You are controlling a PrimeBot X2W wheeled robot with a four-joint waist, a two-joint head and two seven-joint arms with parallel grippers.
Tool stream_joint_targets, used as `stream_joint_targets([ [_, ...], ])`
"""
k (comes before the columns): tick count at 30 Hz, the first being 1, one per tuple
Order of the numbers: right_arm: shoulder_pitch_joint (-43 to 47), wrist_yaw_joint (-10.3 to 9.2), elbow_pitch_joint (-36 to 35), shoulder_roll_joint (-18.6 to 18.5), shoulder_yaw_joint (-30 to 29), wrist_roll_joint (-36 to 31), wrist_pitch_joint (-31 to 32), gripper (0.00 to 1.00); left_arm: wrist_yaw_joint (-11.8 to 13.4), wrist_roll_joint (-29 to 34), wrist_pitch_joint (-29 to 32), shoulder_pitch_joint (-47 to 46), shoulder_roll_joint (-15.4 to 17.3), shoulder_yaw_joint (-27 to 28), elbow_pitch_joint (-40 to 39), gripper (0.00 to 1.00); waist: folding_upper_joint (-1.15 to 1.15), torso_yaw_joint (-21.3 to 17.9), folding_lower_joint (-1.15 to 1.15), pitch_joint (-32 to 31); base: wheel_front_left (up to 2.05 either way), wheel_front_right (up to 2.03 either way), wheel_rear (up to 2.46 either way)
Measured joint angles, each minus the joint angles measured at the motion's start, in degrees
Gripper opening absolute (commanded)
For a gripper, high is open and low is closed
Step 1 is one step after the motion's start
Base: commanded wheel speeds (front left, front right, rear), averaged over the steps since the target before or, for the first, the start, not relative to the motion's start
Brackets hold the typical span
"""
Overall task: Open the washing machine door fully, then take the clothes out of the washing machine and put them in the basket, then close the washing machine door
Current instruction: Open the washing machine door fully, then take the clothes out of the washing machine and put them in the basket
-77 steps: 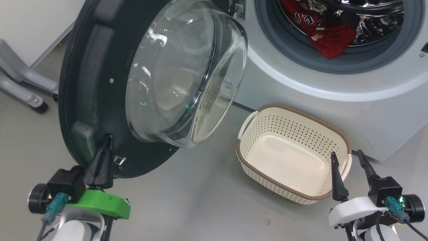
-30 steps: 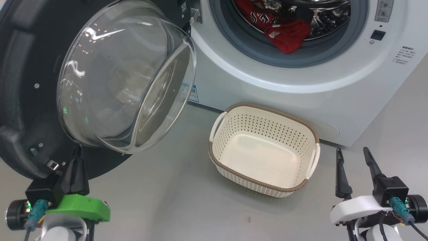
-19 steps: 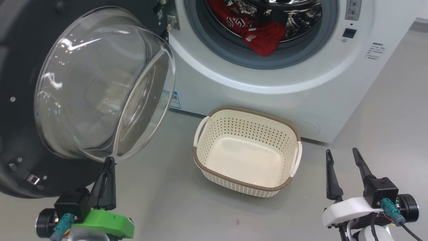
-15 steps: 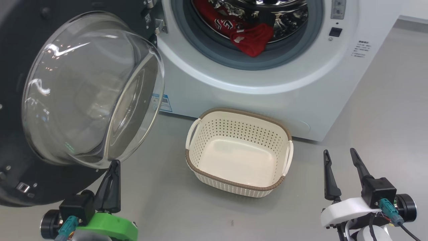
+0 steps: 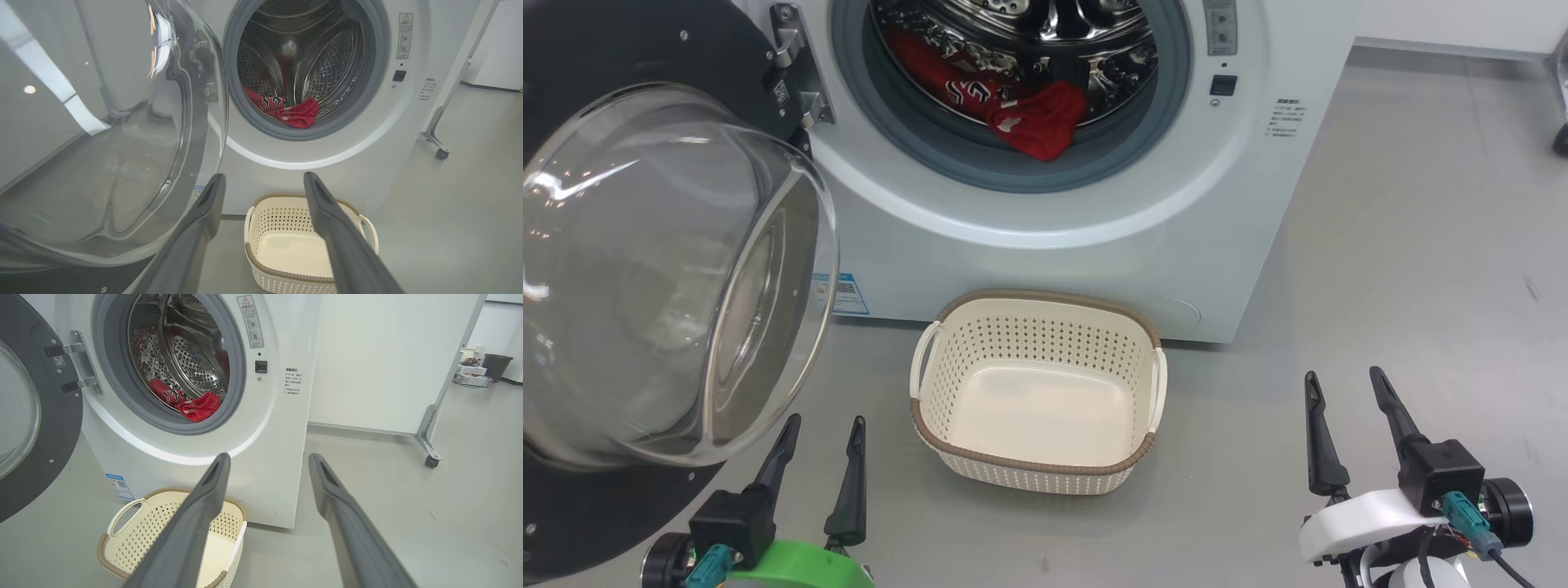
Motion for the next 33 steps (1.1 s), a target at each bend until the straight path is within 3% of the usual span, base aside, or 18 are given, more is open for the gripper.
stream_joint_targets([
  [13, 1.8, -0.03, -1.2, 0.2, 0.4, 0.0, 0.0, 1.0, 1.1, 2.2, 2.0, 0.4, 0.0, 0.1, -0.4, 1.0, 0.0, -6.1, 0.0, -1.3, 0.0, 0.0, 0.0],
  [33, 2.6, -0.14, -2.8, 0.3, -0.6, 0.0, 0.0, 1.0, 1.6, 3.6, 3.2, 0.4, 0.1, 0.3, -0.5, 1.0, 0.0, -7.0, 0.0, -0.6, 0.0, 0.0, 0.0],
])
